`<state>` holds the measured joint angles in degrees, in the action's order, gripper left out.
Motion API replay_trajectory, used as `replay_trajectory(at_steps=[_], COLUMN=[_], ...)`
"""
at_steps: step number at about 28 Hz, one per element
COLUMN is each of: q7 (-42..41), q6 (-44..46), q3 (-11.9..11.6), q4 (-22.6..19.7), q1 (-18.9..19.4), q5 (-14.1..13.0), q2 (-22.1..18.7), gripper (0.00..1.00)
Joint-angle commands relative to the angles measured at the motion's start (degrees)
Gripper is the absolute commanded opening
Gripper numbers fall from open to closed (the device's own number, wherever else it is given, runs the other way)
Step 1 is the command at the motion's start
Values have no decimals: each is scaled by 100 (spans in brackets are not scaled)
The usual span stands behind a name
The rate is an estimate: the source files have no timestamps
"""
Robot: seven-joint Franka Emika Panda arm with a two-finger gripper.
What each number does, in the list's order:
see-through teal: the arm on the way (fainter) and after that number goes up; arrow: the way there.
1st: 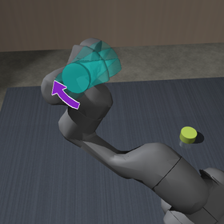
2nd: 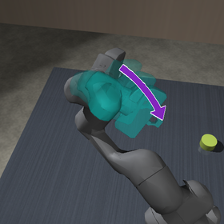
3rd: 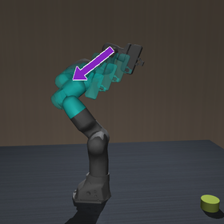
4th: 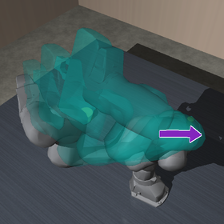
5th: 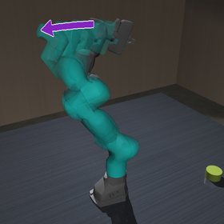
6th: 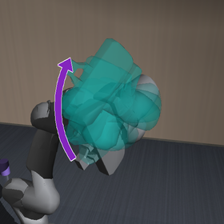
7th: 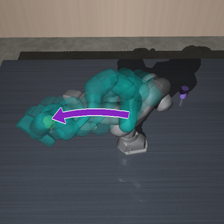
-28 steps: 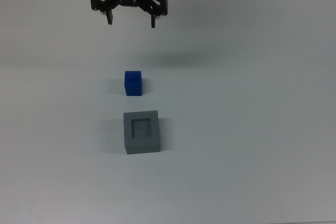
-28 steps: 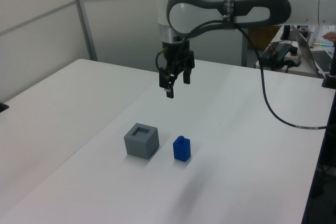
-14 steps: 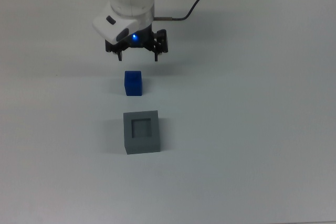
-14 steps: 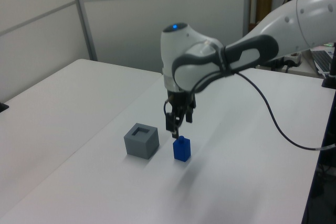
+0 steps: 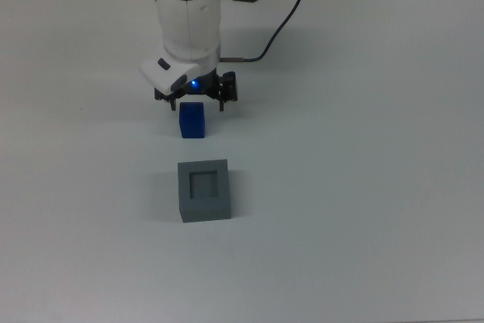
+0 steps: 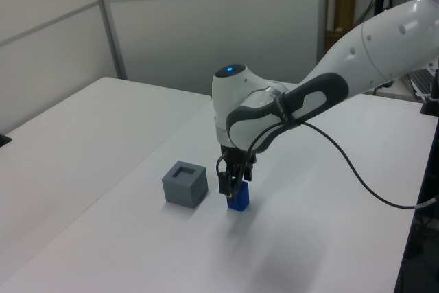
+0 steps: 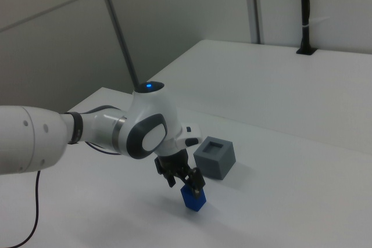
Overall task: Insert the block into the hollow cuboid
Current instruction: 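Close the gripper on the blue block and lift it, then carry the blue block over the grey hollow cube's opening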
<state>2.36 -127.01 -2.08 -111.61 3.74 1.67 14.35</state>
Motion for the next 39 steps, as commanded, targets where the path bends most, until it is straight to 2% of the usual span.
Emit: replay_trajectory(at_steps=[1,4,6,7,8,12,13,17,22,24,34,39], q7=[-69,-78,-95,-104,-113,-122,-131,-113,-130,-393,-877,-896], q6=[-149,-166,-167,-167,-167,-167,-167,-88,482,782,739,555], q3=[-38,-47,-56,-56,-56,-56,-56,-56,-56,-56,-56,-56], q4=[-10,-1,-1,7,25,157,200,332,911,1211,1686,1897], q1=[-5,-14,-14,-14,-22,-57,-75,-84,-101,-93,-101,-101], q5=[106,106,106,106,106,97,88,71,9,18,26,18], q2=[85,86,94,94,103,191,200,191,182,191,244,515], gripper=[98,85,71,58,52,33,24,7,5,5,5,6])
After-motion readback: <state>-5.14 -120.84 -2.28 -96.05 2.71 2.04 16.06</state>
